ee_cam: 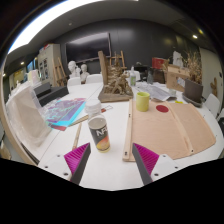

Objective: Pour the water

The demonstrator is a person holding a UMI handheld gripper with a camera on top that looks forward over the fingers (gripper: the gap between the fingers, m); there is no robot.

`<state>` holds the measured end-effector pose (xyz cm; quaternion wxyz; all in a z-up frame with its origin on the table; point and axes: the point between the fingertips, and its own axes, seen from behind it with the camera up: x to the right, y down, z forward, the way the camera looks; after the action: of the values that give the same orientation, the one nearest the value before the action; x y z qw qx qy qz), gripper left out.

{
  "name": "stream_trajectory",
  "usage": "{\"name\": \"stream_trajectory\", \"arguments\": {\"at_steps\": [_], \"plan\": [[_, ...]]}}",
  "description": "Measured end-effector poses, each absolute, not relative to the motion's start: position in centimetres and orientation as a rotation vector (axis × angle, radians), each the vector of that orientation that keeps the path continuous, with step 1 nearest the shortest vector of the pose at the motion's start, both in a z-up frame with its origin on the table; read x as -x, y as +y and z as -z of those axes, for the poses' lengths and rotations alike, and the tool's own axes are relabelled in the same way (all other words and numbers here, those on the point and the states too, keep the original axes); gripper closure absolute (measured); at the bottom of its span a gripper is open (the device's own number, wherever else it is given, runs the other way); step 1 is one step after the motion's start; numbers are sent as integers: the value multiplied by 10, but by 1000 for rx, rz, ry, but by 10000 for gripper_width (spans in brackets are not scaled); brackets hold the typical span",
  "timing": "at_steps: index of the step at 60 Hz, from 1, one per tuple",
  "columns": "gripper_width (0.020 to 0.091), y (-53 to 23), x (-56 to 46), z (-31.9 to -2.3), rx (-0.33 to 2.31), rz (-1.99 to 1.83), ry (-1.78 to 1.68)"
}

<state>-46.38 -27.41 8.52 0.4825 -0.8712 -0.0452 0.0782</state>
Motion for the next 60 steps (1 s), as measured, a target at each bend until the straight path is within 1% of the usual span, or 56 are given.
{"name": "stream_trajectory", "arguments": {"at_steps": [7,12,19,22,26,30,33,38,39,40,41,42,46,50,55,60], "plan": [[247,-237,490,-69,2082,-162,-94],[260,-209,498,-62,2038,-129,-81],[309,-179,503,-51,2001,-100,-69],[352,-172,505,-45,2002,-109,-49],[443,-166,509,-40,2004,-140,-38],[551,-161,514,-40,1983,-154,-51],[666,-161,515,-45,1961,-137,-60],[696,-162,515,-43,1962,-107,-74],[718,-162,515,-44,1960,-107,-79],[720,-162,515,-44,1961,-105,-81],[742,-163,517,-43,1961,-103,-81],[744,-163,517,-43,1964,-101,-81],[810,-165,517,-41,1980,-102,-72],[853,-163,516,-44,1994,-97,-54],[854,-158,519,-56,1994,-90,-49],[854,-143,519,-82,1969,-102,-24]]}}
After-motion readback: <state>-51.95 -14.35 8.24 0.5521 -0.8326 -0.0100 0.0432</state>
